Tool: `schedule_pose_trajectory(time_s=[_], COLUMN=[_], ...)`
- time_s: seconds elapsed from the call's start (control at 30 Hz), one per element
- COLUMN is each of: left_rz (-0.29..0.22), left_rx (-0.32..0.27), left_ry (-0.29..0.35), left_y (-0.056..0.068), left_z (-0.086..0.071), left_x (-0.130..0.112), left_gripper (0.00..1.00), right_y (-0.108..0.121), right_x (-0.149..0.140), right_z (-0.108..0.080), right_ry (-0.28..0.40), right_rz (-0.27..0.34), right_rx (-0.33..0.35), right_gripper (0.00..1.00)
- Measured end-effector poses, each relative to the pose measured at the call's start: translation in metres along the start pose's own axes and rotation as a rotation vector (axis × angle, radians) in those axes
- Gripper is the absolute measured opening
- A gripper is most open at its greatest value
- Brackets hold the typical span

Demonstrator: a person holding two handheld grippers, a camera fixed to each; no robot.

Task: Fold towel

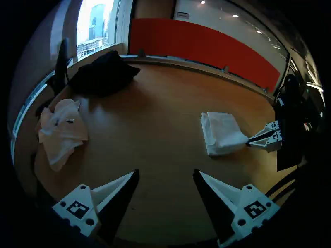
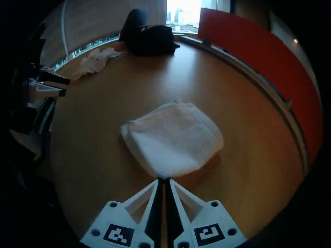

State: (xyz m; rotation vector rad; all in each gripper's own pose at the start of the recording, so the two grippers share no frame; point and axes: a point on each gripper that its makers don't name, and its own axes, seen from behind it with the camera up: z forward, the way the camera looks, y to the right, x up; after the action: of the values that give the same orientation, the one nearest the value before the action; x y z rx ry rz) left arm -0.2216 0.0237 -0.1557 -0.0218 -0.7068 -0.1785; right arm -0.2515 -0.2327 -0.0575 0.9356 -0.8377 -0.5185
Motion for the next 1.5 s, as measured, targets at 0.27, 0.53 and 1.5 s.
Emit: schedule_pose_trajectory(time_s=[0.27, 0.53, 1.5], left_rz=[0.027, 0.051, 0.101], left_rx=[-0.020, -0.036, -0.098], left_ry=[0.023, 0.050, 0.054], left_y=[0.004, 0.007, 0.036], left_z=[0.000, -0.001, 0.005], left_x=[0.015, 0.034, 0.051], left_gripper=[0.97, 0.97, 0.97], right_y=[0.015, 0.030, 0.092], right_x=[0.057, 0.108, 0.090], right_z=[-0.022, -0.047, -0.127], right_ry=[0.083, 0.150, 0.204], right_rz=[-0.045, -0.082, -0.021], right_rx=[-0.025, -0.051, -0.134], right_gripper=[0.03, 0.03, 0.03])
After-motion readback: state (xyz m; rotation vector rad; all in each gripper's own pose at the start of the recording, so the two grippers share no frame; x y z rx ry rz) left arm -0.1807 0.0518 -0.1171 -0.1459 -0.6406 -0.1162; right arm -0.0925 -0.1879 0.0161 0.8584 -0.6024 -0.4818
